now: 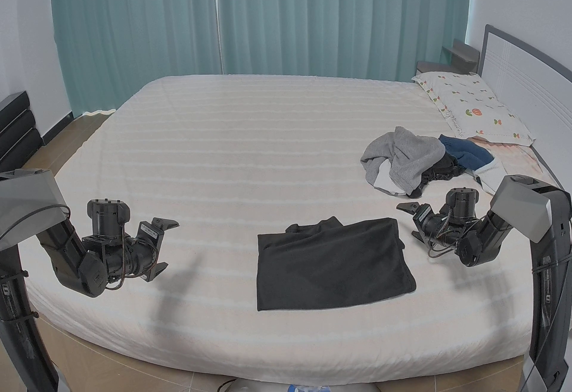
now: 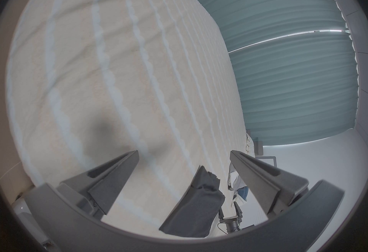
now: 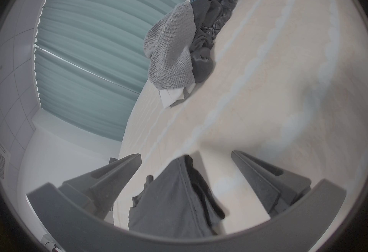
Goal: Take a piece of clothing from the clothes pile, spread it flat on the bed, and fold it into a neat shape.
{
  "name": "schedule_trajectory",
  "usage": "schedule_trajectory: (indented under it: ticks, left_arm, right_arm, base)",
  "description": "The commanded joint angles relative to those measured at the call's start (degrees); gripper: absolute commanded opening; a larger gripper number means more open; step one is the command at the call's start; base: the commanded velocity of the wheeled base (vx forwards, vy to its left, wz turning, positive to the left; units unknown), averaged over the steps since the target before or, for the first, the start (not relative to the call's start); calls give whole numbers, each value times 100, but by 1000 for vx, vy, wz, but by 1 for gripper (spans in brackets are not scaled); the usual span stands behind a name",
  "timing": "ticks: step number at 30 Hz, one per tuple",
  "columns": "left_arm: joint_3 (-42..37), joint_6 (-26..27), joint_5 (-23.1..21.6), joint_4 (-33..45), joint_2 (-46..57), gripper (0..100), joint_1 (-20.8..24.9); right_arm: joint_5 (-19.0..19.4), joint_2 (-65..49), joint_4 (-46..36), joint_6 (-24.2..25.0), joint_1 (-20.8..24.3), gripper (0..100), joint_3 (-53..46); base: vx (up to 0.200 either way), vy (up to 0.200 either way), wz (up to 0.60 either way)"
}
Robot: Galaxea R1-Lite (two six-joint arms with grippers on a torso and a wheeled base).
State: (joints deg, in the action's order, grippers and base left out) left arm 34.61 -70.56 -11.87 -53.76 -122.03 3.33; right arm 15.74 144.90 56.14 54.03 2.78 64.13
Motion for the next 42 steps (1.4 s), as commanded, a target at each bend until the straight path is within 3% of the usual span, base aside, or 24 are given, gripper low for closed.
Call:
schedule_trajectory:
  ticks: [1,13,37,42]
  left_arm:
    - [-7,-2,1,-3,-5,100,1]
    - [55,16,-69,59,-14,100,-8]
    - [2,200,-17,50,-49,100,80]
    - [11,350,1,41,-84,100,89]
  right_arm:
    - [-9,30,2,2,-5,100,3]
    - [-9,47,2,2,12,100,11]
    - [-53,47,20,11,30,100,3]
    - [-53,47,20,11,38,100,-24]
  base:
    - [-200,0,0]
    - [0,0,0]
    - [0,-200,0]
    - [0,0,0]
